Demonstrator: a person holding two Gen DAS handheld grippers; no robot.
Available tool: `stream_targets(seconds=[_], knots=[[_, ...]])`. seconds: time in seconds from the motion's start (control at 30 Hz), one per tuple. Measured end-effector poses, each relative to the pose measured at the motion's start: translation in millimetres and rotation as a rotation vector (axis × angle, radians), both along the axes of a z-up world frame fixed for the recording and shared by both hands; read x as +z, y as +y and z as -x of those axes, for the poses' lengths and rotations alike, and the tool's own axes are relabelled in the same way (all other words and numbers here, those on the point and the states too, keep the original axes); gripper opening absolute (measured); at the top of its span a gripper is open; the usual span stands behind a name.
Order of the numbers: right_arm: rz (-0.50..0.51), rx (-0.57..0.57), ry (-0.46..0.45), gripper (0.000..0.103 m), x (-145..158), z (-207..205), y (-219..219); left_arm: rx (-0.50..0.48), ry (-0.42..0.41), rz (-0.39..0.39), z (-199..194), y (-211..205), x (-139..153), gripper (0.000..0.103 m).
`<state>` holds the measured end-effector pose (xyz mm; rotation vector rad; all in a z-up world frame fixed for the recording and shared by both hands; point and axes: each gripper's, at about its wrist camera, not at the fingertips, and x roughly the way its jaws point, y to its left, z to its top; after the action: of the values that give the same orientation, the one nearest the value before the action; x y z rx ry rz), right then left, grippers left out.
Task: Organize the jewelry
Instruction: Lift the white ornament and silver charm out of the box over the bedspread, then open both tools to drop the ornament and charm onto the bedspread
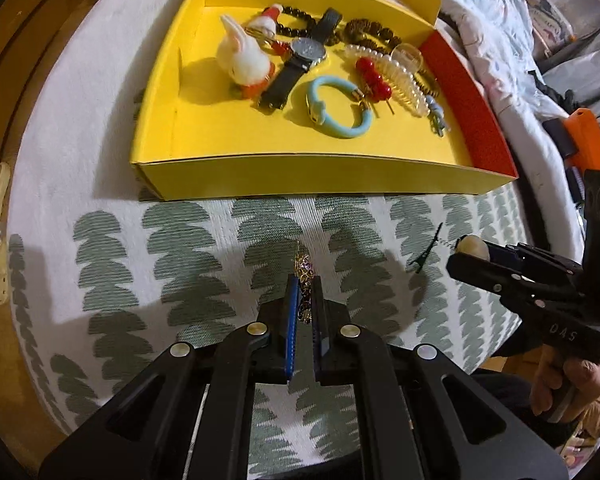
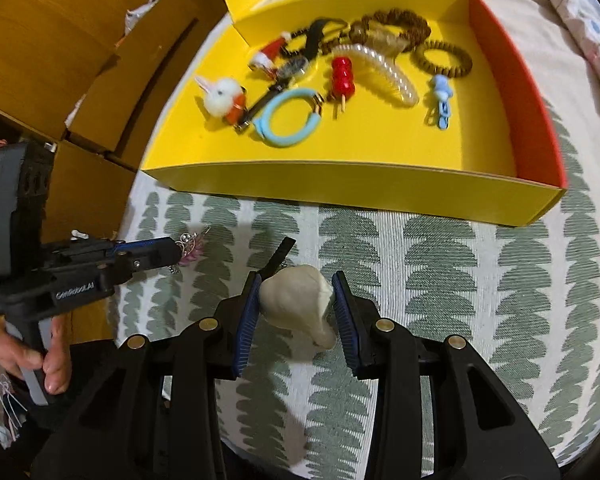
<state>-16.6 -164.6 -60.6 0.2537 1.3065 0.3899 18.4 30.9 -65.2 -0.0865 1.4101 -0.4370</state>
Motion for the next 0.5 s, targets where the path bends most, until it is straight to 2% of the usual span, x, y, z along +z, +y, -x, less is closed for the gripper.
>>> stream_targets(seconds=[0.23,0.5], knots=[[0.019,-0.005,0.048,0.037,-22.9,-8.3,0.3,-0.009,0.043,-0.013,-3.4,-9.8,-23.2,0.006],[0.059,0.018,0.081,0.039,-37.2,-13.4,5.7,-0.014,0.053,-0.032,-8.8,-12.5,-32.3,0.006]])
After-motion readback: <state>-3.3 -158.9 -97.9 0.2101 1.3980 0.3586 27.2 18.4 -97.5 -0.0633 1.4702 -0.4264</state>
